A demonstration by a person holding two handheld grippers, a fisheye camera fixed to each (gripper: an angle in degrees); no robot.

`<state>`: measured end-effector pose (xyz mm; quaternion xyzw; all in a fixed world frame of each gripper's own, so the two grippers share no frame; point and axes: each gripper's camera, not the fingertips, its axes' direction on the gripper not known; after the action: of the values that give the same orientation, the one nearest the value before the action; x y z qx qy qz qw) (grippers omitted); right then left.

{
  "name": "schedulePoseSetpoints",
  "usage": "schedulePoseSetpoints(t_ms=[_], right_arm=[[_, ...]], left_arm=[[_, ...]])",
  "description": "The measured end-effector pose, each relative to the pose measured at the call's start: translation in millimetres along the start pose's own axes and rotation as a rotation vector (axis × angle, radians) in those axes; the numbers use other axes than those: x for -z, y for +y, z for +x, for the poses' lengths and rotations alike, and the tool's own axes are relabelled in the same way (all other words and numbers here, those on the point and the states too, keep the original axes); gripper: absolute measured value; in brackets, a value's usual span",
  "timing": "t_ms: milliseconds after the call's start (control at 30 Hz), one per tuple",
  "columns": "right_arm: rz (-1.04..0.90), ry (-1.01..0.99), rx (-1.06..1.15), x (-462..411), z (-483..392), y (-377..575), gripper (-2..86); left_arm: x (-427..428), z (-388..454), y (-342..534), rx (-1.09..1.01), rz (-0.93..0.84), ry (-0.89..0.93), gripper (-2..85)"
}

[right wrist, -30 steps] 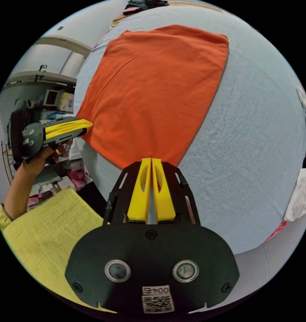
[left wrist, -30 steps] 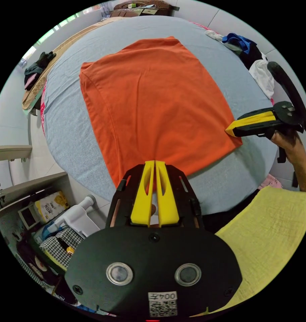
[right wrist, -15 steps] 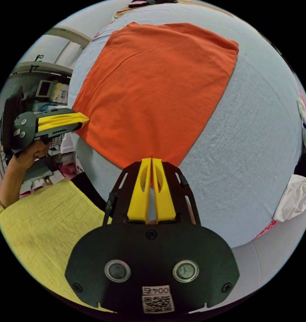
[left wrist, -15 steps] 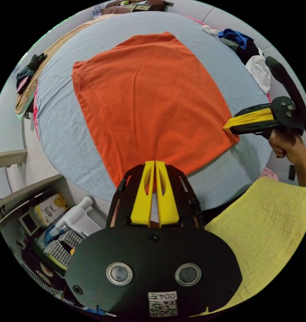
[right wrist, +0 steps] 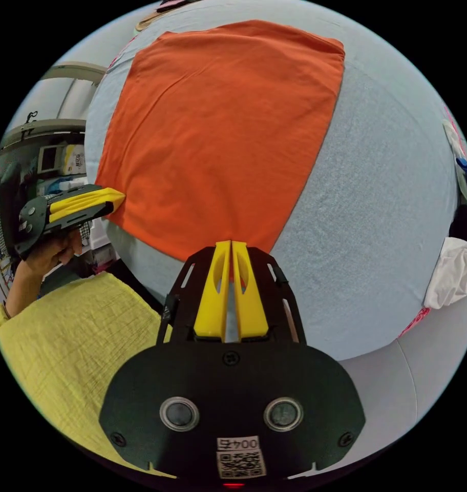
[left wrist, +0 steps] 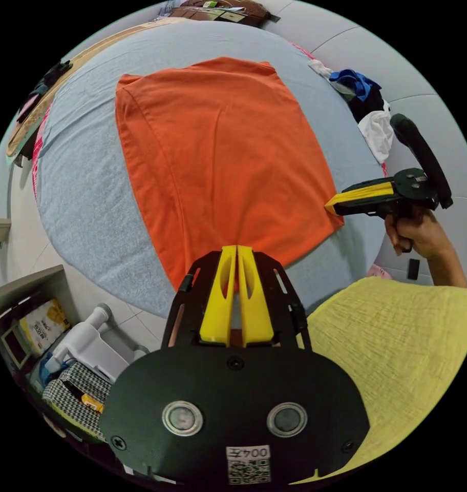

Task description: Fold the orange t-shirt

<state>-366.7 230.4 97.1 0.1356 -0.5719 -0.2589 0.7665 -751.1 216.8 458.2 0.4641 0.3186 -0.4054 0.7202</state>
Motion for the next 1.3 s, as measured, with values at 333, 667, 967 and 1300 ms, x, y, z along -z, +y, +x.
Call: schedulePoseSetpoints(t_ms=[333,667,967,1300], right_arm=[[0.028,0.097,0.000,21,-28,31,-0.8],[0.167,-0.093,0.096,56,6,99,-0.8],[0.248,-0.235,0.224,75,90,197,-0.7],[0.239,-0.116,0.327,72,82,237,-0.8]], left_arm=[[-1,6,8,0.003,-0.008,-0.038,0.6],[10,8,37,0.087,0.069,0.144,0.3],[-19,86,97,0.384,0.124,0.233,0.2],[-65,164,98,0.341,0.066,0.074,0.2]])
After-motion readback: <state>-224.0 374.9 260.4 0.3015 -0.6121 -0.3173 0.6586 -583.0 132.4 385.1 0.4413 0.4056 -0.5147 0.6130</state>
